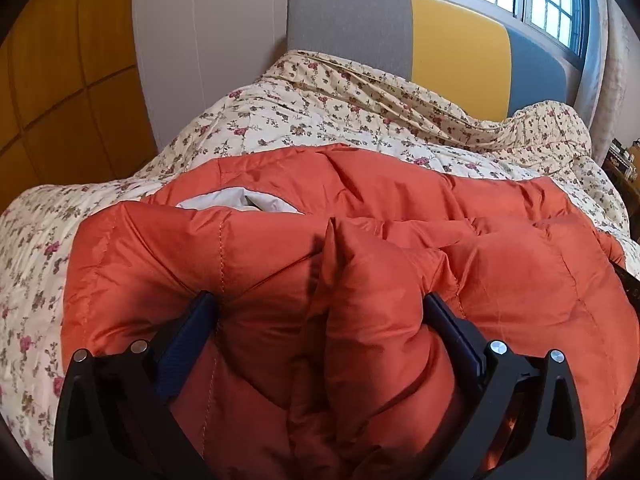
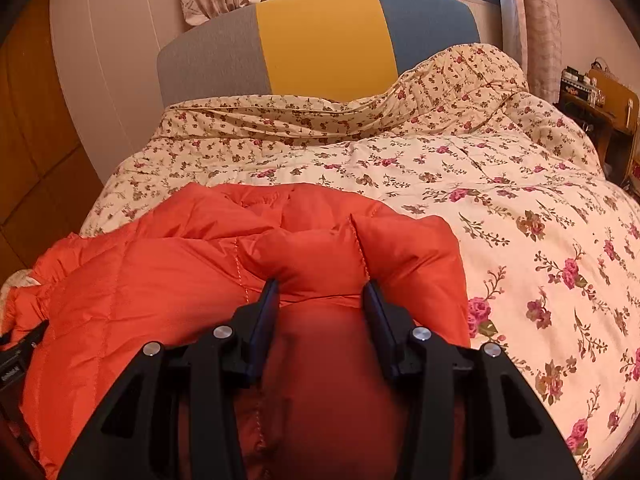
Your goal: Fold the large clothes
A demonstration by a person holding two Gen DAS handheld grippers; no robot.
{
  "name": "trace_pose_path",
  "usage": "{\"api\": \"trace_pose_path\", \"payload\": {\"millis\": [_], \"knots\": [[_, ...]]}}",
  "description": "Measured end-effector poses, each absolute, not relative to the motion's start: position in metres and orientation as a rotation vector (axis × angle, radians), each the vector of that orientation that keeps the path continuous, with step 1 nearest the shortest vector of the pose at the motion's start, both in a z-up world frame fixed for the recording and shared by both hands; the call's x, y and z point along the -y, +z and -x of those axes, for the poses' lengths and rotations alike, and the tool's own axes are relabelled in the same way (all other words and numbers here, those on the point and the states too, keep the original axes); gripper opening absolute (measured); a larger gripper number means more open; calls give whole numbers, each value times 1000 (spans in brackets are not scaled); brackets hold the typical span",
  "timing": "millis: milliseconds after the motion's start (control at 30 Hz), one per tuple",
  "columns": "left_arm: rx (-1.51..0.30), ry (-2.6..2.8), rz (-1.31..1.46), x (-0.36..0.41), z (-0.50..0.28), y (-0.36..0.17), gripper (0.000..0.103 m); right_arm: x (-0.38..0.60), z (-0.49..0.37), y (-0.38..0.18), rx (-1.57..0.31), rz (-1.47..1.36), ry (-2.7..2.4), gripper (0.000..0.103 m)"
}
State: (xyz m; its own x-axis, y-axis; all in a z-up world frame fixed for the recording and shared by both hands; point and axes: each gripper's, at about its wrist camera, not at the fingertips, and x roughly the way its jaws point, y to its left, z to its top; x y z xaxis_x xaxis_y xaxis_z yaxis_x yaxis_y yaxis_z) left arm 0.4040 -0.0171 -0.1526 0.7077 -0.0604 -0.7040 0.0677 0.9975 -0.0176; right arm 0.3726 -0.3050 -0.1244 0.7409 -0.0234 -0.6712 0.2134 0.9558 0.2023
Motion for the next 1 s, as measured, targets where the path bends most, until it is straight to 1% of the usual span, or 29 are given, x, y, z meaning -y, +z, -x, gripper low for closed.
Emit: {"api": "trace_pose_path", "payload": {"millis": [33,67,100,133,233,300,400,467,667,800,1000], "knots": [[-785,-75,-13,16,-402,-149,100,308,-368,-121,-722,-298,-118,52],[-795,-81,-26,16,-400,-146,100,310,-364,-116,-723,-308,-111,65],[-810,-93,-44,16,-396,-142,100,311,-355,-108,-723,-311,-109,70],[-819,-105,-56,12,-387,-135,100,312,-341,-97,-709,-316,-100,72],[-804,-120,-15,-7,-354,-119,100,318,-308,-76,-743,-329,-81,72],[-797,-131,28,-22,-329,-113,100,330,-275,-66,-775,-397,-59,72],[-795,-136,74,-44,-286,-110,100,343,-226,-61,-794,-462,-32,72],[-790,-140,87,-55,-258,-112,100,345,-198,-60,-806,-448,-33,72],[-798,-68,97,-96,-191,-125,100,351,-116,-76,-873,-442,-53,70],[-809,-34,177,-127,-163,-134,100,354,-68,-92,-918,-472,-78,68],[-874,-85,291,-143,-131,-153,100,358,-29,-111,-949,-547,-66,65]]}}
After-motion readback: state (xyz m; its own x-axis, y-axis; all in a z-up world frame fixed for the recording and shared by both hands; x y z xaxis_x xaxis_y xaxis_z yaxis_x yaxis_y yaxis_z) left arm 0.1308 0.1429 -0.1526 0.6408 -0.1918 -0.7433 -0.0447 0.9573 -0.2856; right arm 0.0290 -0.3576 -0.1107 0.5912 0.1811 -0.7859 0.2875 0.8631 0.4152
